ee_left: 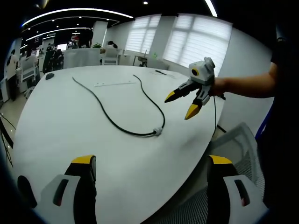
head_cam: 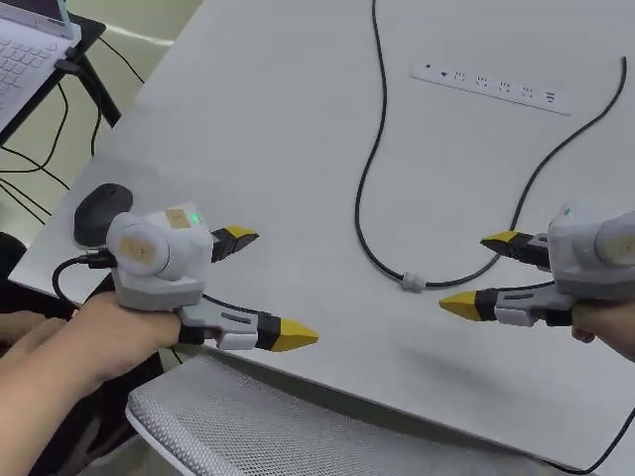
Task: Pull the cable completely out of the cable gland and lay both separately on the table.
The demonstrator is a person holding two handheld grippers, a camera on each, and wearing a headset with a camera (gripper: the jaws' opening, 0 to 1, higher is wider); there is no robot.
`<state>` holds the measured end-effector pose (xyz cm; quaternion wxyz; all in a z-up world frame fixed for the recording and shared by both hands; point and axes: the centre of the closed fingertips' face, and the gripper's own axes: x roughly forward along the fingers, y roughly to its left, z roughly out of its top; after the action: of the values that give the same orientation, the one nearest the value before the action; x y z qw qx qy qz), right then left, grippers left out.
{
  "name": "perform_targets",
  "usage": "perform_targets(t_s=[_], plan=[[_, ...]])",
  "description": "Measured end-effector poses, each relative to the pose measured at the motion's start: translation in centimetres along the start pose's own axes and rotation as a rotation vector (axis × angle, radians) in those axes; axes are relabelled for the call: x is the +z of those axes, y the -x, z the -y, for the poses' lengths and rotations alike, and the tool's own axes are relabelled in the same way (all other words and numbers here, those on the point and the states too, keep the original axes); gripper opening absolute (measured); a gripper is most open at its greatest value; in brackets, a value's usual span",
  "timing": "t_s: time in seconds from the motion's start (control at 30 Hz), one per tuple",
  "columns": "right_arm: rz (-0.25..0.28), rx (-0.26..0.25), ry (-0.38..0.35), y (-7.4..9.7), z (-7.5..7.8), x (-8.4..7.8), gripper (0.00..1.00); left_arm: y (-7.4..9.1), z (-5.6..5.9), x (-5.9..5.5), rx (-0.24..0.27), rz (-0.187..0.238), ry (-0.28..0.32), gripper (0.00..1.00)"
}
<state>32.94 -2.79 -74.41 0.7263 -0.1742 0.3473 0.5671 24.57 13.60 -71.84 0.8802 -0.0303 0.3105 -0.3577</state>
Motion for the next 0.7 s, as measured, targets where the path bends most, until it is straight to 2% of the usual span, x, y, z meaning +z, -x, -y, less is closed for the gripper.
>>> perform_targets(t_s=[0.33, 0.43, 0.7], plan=[[-0.095, 0.043, 0.067, -2.7, 0.7, -1.3, 0.59, 0.0, -0.4, -0.5, -0.005, -0.01, 0.006, 0.97], [-0.111, 0.053, 0.079, -3.3, 0.7, -1.5, 0.54, 0.0, -0.3, -0.8, -0.007, -0.024, 0.001, 0.96], [-0.152, 0.069, 0.104, -4.7, 1.0, -1.9, 0.5, 0.5, -0.7, -0.9, -0.016, -0.019, 0.0, 0.92]])
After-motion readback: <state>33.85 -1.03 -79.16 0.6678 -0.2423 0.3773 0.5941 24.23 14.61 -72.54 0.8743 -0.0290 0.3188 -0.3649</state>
